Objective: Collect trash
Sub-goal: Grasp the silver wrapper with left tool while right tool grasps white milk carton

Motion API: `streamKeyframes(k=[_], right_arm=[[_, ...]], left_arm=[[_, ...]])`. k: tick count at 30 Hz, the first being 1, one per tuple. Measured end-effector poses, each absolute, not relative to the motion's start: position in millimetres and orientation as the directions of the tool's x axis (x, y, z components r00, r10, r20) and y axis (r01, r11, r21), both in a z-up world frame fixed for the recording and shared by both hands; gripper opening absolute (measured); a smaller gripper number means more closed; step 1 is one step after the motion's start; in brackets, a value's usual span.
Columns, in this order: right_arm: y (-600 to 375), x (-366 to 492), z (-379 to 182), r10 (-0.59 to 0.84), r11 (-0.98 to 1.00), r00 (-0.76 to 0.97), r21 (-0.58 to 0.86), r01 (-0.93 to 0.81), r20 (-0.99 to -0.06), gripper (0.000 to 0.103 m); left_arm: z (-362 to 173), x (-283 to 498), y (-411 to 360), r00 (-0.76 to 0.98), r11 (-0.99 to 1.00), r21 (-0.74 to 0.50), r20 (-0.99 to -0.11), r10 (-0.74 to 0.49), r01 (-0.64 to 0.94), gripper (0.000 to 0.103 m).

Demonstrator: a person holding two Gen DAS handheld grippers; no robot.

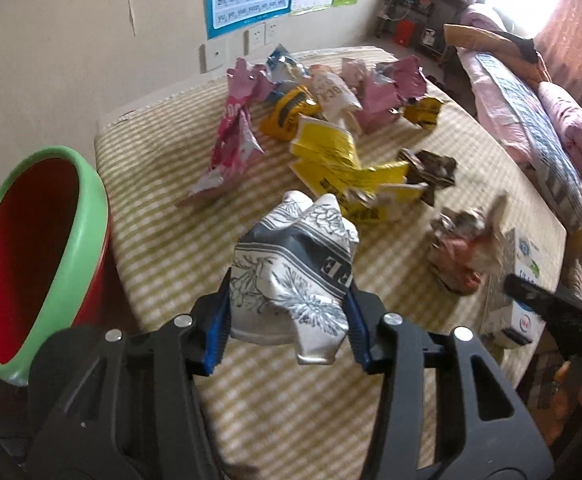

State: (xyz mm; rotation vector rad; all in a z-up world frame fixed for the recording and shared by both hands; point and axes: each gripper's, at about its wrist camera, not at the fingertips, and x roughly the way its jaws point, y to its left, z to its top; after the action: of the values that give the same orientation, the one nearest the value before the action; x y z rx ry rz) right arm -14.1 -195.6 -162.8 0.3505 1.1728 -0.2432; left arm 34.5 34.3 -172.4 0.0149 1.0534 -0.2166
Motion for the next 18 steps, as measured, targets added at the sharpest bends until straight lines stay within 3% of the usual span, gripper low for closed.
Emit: streamKeyframes(k=[2,6,8,16,18], right_arm=[[-186,-12,-170,-0.01,0.938,0.35,0.112,0.327,-0.937,0.079],[-181,-12,-171,-0.024,0.955,0.342,0.079,0.286,-0.939,0.06],[-183,-13,-162,-0.031,0.96,0.372,0.076,0.27,-0.928,0.058],[-192,-15,-171,-0.021,0.952,0.346,0.087,0.294,-0.938,0.06],[-193,-14,-170,-0.048,0.949,0.337,0.063,0.31,-0.94,0.069]], left_arm=[[-171,33,34,0.473,0.977,-0.101,-0.863,-0.18,0.188,0.048],[-167,31,31,0.484,0.976,-0.099,-0.855,-0.184,0.196,0.049],[-166,30,33,0.487,0.976,-0.102,-0.854,-0.186,0.195,0.049],[-185,31,31,0.42,0.973,-0.126,-0.885,-0.199,0.194,0.053],[-187,30,30,0.416,0.972,-0.121,-0.888,-0.196,0.199,0.055]])
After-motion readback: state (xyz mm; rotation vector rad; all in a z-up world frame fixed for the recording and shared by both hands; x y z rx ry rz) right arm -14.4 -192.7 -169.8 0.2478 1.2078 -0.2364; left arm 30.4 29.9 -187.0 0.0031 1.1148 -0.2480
